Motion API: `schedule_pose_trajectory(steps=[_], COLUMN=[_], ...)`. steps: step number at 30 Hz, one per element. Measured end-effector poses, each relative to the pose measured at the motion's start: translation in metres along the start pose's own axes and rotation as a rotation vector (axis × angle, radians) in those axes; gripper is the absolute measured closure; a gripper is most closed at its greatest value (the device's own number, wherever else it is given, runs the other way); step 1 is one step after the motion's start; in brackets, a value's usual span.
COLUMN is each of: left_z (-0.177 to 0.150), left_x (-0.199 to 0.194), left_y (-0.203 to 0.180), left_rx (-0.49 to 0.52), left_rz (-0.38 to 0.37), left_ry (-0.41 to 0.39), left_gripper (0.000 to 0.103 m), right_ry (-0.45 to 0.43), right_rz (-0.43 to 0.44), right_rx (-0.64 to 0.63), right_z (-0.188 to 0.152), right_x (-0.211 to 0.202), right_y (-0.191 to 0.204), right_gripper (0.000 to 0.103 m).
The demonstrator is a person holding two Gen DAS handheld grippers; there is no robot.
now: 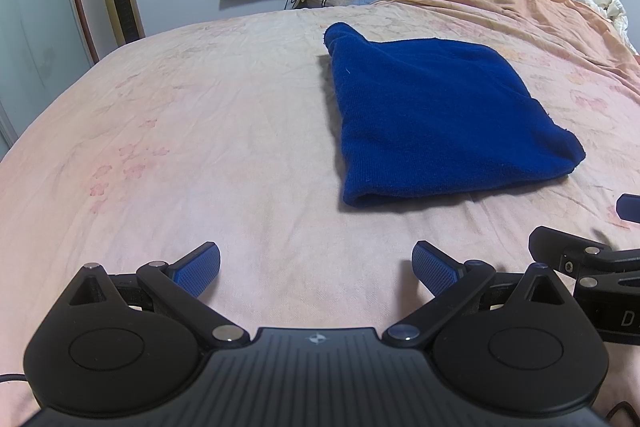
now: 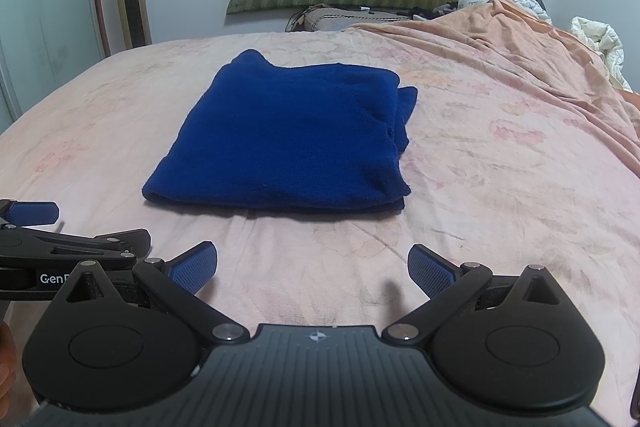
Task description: Fold small clothes
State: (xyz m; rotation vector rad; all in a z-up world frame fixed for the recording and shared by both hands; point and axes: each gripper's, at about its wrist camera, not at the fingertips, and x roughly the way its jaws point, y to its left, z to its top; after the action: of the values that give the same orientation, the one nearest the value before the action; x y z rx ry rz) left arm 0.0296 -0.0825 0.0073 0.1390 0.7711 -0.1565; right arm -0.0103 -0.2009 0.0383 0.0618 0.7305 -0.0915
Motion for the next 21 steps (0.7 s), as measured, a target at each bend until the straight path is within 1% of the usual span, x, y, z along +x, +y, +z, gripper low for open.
schedule_pose_trajectory(steps=[16, 19, 21], left_z=[-0.0006, -0.0008, -0.0001], left_x=[0.0012, 0.0008, -0.0011], left_y=[-0.0003, 0.0002, 0.0032], left_rx=[0.001, 0.008, 0.013], left_rz=[0.002, -0.002, -0.003], left_ry=[-0.001, -0.013, -0.034], left_gripper=[0.0, 0.0, 0.0], right_ry=[0.003, 0.002, -0.005], right_rz=[0.004, 0.001, -0.01], right_rx=[0.001, 0.0, -0.004], right_z=[0.0, 0.0002, 0.0013], right_x=[0.0004, 0.0002, -0.0001], right_y=[-0.0011, -0.0022, -0.0057], right_gripper=[0.0, 0.0, 0.0])
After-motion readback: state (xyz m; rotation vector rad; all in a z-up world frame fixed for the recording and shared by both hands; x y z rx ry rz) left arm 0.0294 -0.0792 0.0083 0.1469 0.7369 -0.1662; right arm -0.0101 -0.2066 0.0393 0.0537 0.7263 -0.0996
